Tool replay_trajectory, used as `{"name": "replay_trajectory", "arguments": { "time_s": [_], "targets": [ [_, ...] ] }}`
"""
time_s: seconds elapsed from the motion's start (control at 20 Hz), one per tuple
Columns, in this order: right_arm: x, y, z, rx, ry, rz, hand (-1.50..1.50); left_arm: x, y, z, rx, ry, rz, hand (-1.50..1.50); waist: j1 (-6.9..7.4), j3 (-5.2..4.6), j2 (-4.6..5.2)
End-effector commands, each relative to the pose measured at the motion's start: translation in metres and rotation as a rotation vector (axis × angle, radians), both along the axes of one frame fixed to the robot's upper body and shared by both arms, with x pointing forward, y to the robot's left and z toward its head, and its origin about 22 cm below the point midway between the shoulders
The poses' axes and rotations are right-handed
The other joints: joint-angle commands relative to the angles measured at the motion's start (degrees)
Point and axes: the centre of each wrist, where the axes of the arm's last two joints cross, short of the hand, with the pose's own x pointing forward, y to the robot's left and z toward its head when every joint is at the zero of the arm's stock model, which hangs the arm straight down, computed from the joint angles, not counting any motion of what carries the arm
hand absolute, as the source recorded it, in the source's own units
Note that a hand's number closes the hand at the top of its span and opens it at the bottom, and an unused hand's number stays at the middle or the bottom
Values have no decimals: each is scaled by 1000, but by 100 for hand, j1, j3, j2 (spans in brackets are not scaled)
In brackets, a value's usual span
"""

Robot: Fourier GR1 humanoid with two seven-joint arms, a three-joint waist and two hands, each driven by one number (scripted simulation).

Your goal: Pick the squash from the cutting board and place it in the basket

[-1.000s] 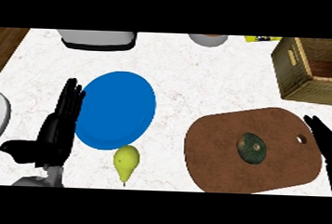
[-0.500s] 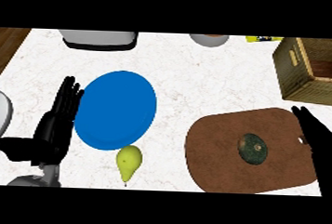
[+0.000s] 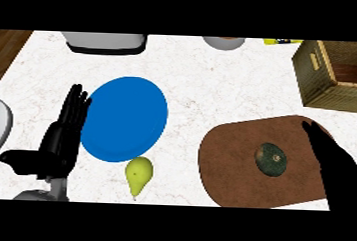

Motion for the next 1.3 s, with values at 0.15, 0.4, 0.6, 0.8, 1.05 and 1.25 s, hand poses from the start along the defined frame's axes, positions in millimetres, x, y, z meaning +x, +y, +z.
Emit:
{"name": "replay_trajectory", "arguments": {
  "time_s": [0.15,0.4,0.6,0.8,1.05,1.25],
  "targets": [
    [7,12,-6,-12,53,-69,-150,-1,13,-3,-8,10,-23,0,15,2,5],
    [3,13,-31,-43,35,-97,-150,12,-4,1,-12,-9,3,0,-15,5,2],
    [19,7,-44,-70,33,-128,-150,-9,8,7,-7,-2,7,0,19,6,0],
    [16,25,-43,-48,36,-124,-150,1,1,-2,-1,-7,-3,0,2,4,2],
    [31,6,-59,-40,47,-125,-150,8,2,8,0,-17,7,0,-2,5,4],
    [41,2,-75,-38,87,-128,-150,8,-5,-3,7,8,-10,0,-2,5,6]
  ]
}}
